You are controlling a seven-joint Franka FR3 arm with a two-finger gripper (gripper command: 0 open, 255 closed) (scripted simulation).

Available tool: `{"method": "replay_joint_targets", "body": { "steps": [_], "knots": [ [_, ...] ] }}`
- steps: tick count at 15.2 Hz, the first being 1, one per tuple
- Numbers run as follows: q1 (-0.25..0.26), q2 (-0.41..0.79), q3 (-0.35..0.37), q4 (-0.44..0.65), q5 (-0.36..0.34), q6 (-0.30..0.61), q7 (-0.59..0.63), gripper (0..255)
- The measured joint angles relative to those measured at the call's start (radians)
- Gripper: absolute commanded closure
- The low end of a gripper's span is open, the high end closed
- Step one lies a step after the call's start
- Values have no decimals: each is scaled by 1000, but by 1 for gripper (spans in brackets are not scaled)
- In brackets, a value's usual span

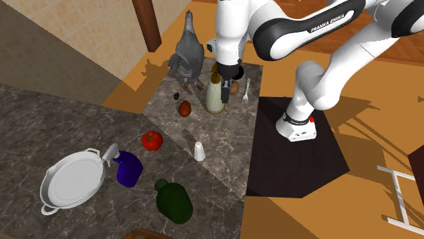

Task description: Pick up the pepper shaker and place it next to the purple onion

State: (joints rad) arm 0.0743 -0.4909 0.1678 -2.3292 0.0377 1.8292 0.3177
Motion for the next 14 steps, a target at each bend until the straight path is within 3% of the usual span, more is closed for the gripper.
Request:
{"method": "replay_joint_targets", "body": {
  "steps": [7, 14],
  "knots": [
    [20, 218, 105, 86, -18, 114, 145, 0],
    [50, 486, 186, 253, -104, 182, 311, 0]
  ]
}}
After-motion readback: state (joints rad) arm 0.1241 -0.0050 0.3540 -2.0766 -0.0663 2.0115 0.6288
